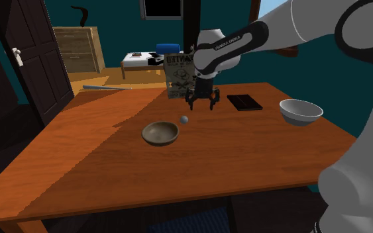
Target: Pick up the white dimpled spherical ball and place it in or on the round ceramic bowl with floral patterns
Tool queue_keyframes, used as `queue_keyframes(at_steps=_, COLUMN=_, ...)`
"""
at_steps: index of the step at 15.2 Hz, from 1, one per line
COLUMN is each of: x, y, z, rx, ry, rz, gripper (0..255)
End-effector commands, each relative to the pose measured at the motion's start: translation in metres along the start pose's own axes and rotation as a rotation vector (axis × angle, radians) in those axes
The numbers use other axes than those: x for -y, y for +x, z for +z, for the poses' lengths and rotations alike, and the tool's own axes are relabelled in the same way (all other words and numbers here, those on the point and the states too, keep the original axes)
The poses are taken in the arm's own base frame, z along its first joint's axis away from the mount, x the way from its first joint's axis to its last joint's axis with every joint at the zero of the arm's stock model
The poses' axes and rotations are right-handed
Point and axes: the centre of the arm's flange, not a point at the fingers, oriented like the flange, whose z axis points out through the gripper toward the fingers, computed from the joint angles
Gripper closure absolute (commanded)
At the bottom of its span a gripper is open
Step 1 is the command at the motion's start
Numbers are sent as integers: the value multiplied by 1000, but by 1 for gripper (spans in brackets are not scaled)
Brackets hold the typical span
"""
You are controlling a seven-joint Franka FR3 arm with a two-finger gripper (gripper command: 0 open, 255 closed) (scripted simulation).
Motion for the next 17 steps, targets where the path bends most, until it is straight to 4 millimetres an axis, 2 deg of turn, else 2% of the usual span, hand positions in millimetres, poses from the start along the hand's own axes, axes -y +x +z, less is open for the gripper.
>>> queue_keyframes(at_steps=1, x=21, y=11, z=15, rx=-1, ry=0, rz=0, gripper=0)
queue_keyframes(at_steps=6, x=71, y=42, z=44, rx=-5, ry=-1, rz=-4, gripper=0)
queue_keyframes(at_steps=14, x=75, y=44, z=86, rx=-5, ry=-1, rz=-4, gripper=0)
queue_keyframes(at_steps=17, x=75, y=44, z=86, rx=-5, ry=-1, rz=-4, gripper=0)
